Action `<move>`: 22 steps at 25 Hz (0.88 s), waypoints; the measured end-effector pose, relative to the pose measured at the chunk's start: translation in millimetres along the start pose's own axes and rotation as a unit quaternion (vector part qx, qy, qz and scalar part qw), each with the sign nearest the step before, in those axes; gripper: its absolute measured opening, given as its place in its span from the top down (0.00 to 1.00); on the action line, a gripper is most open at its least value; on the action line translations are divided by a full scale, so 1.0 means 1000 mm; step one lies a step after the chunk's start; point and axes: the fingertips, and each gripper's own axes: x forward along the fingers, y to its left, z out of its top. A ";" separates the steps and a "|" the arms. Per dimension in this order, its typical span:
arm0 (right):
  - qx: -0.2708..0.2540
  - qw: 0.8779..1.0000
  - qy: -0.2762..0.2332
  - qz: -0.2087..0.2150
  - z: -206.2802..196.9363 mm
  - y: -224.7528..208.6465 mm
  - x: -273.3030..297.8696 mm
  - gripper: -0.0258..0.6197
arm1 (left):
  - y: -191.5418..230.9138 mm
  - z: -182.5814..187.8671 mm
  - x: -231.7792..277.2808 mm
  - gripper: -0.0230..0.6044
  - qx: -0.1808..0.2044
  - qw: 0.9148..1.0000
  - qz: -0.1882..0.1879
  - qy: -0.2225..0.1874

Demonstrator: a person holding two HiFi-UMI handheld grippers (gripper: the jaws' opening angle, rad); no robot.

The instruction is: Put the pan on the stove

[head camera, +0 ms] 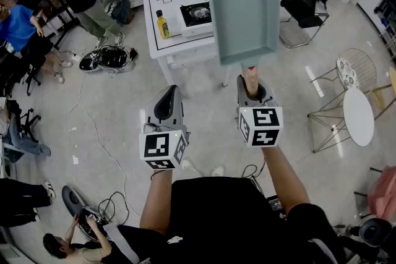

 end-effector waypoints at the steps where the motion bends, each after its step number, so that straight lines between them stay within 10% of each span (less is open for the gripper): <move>1: 0.002 1.000 0.001 0.001 0.000 -0.001 -0.001 0.88 | -0.002 0.000 0.000 0.95 0.000 1.000 0.000 0.000; 22: 0.008 1.000 0.020 0.019 -0.018 -0.012 0.007 0.88 | -0.012 -0.015 0.008 0.95 0.001 1.000 0.013 0.013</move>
